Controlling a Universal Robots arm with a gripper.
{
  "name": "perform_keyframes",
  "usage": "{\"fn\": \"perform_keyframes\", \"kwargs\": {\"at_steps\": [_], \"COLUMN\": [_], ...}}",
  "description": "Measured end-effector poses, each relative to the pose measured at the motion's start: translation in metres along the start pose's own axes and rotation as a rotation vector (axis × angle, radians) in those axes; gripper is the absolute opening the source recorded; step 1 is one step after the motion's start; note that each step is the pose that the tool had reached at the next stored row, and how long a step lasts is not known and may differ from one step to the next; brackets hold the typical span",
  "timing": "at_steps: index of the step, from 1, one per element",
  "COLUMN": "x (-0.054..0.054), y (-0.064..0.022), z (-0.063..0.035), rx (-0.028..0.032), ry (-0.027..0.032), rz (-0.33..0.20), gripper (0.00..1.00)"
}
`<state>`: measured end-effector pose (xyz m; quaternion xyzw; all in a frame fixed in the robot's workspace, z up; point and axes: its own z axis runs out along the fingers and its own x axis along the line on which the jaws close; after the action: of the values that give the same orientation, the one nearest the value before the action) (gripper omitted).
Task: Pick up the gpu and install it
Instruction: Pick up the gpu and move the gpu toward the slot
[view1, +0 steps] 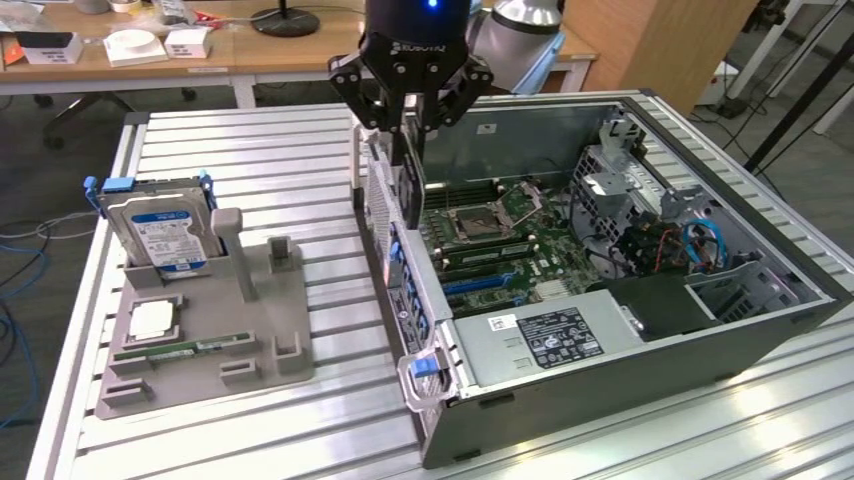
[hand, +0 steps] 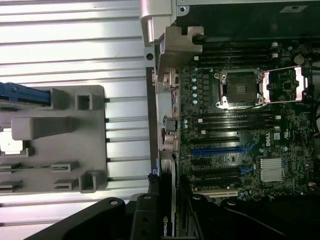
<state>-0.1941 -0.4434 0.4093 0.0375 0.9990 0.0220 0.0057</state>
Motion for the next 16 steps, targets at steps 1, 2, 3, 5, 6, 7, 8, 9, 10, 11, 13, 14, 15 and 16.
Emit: {"fn": "perform_keyframes", "kwargs": {"at_steps": [1,2,3,5,6,7,8,9,10,11,13,14,15,16], "x": [-0.002,-0.004,-0.005,-0.009,-0.01,-0.012,-0.014,-0.016,-0.019,-0.021,-0.025,-0.027,-0.029,-0.03], "y": [0.0001,0.0003,0.0004,0.0007,0.0008,0.0009,0.0011,0.0012,0.0014,0.0016,0.0019,0.002,0.0021,0.0023], "z": [0.0,0.0,0.0001,0.0001,0.0001,0.0002,0.0002,0.0002,0.0003,0.0003,0.0004,0.0004,0.0004,0.0004], "rx": [0.0,0.0,0.0,-0.0001,0.0,0.0,0.0,0.0,0.0,-0.0001,0.0,0.0001,0.0,0.0], "ry": [0.0,0.0,0.0,0.0,0.0001,0.0,0.0001,0.0,0.0001,0.0001,0.0003,0.0003,0.0003,0.0003], "rz": [0.0,0.0,0.0,0.0,0.0,0.0,0.0,0.0,0.0,0.0,0.0,0.0,0.0,0.0], "gripper": [0.26,0.26,0.26,0.26,0.26,0.26,0.26,0.26,0.26,0.26,0.26,0.26,0.26,0.26]}}
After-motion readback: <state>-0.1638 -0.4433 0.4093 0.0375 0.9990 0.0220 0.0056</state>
